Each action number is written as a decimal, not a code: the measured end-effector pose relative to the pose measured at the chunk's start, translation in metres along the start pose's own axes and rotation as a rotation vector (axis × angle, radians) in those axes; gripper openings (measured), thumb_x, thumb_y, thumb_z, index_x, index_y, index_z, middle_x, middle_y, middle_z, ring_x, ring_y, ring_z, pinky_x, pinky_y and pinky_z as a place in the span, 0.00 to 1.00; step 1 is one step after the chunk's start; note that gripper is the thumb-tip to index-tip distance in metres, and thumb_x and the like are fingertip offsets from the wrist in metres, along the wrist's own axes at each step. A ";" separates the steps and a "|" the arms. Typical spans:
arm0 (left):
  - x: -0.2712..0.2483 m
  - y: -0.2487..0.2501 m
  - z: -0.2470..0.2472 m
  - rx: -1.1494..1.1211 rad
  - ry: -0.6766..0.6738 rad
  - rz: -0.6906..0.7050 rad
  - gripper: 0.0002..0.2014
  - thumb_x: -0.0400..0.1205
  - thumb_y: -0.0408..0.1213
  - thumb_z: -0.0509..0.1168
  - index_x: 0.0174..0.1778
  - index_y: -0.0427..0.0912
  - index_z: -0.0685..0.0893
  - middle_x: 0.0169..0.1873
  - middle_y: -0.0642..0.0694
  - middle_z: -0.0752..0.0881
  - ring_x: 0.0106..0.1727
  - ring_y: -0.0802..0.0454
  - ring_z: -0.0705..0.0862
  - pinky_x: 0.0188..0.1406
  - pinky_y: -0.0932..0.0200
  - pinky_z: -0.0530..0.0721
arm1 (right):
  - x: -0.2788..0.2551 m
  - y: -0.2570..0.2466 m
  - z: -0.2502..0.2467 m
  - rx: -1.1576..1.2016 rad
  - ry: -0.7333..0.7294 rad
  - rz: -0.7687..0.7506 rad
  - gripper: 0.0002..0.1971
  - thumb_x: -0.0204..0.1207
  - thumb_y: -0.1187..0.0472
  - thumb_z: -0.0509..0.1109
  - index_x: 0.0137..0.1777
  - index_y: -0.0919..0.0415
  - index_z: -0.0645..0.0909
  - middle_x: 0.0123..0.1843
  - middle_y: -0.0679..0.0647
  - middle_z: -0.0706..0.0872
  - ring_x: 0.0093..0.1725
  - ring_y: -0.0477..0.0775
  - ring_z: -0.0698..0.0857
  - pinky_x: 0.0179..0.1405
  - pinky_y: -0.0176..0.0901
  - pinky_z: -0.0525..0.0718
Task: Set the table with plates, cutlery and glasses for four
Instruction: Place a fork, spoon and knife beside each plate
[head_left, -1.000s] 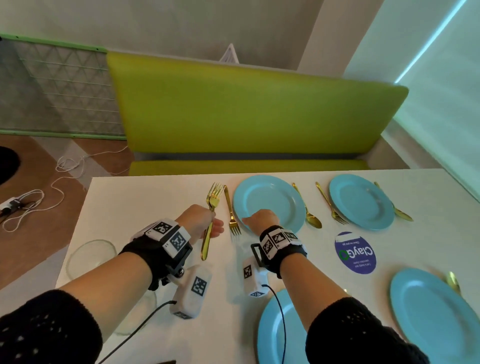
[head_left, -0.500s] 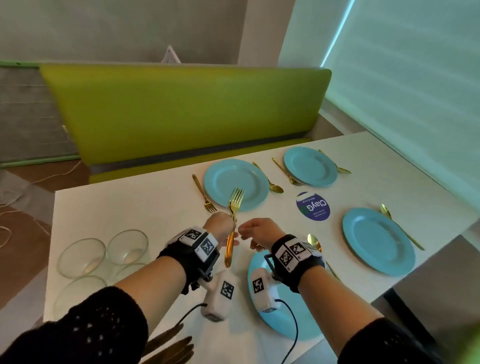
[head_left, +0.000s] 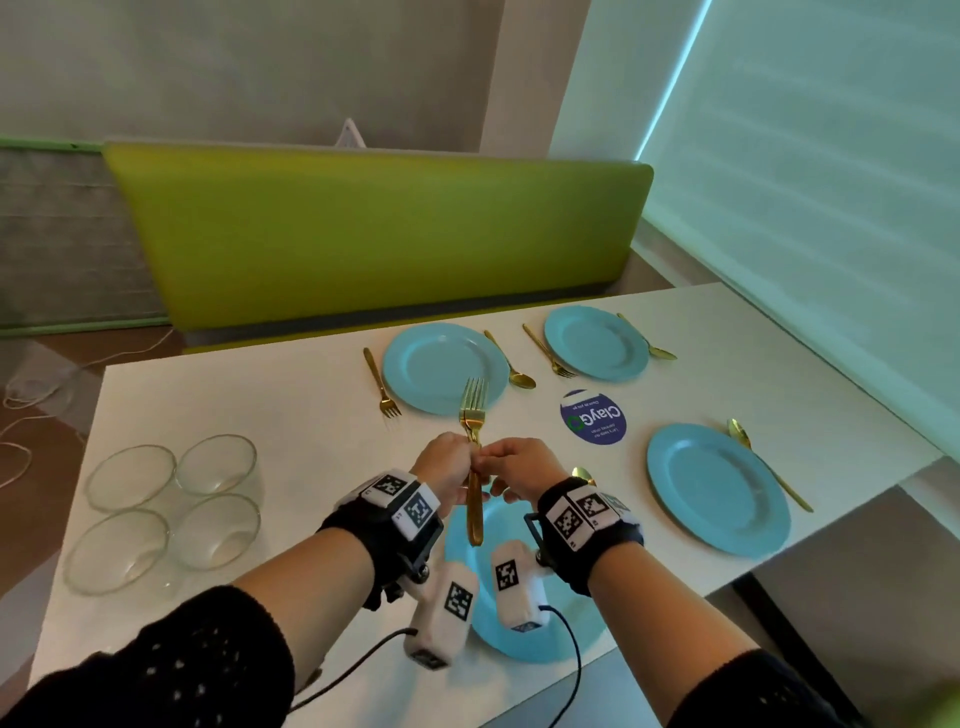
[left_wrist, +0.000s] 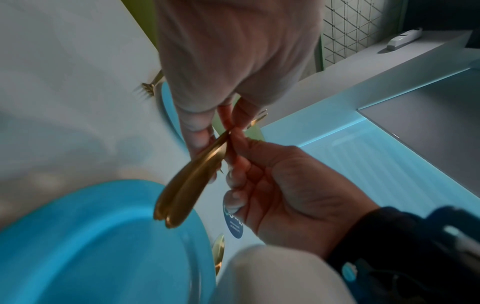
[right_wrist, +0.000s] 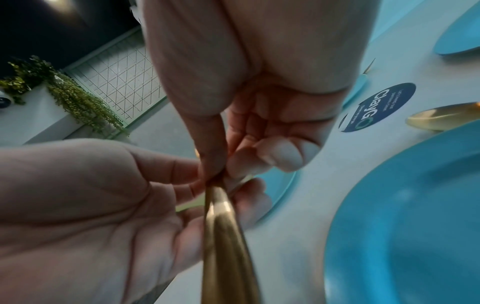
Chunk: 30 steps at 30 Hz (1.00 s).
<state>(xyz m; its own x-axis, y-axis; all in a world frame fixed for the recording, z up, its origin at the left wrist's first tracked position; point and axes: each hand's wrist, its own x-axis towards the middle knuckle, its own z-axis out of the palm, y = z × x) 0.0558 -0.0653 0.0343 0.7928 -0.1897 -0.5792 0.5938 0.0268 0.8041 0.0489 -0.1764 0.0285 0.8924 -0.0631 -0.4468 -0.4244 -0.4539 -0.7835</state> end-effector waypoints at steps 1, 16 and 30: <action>0.000 -0.003 0.007 0.008 0.017 0.005 0.11 0.83 0.27 0.53 0.35 0.38 0.75 0.33 0.39 0.78 0.39 0.43 0.79 0.54 0.39 0.83 | -0.001 0.005 -0.006 0.001 0.002 0.003 0.08 0.77 0.63 0.70 0.36 0.55 0.80 0.31 0.50 0.84 0.26 0.45 0.78 0.24 0.34 0.74; 0.019 -0.036 0.070 0.008 0.218 -0.036 0.08 0.85 0.30 0.56 0.42 0.34 0.77 0.33 0.42 0.78 0.32 0.49 0.80 0.31 0.53 0.83 | 0.006 0.128 -0.140 -0.408 0.161 0.233 0.08 0.75 0.60 0.72 0.34 0.54 0.80 0.35 0.51 0.84 0.37 0.53 0.82 0.44 0.42 0.84; 0.029 -0.038 0.091 0.014 0.288 -0.014 0.13 0.86 0.29 0.55 0.34 0.38 0.73 0.31 0.42 0.77 0.30 0.50 0.78 0.32 0.54 0.81 | 0.025 0.169 -0.160 -0.964 0.140 0.274 0.15 0.83 0.56 0.60 0.65 0.58 0.82 0.64 0.53 0.85 0.65 0.52 0.83 0.63 0.39 0.81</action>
<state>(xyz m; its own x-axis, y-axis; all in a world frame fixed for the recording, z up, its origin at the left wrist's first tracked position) 0.0439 -0.1608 -0.0011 0.7918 0.0963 -0.6031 0.6049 0.0125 0.7962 0.0240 -0.3968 -0.0462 0.8193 -0.3484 -0.4553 -0.3678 -0.9286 0.0488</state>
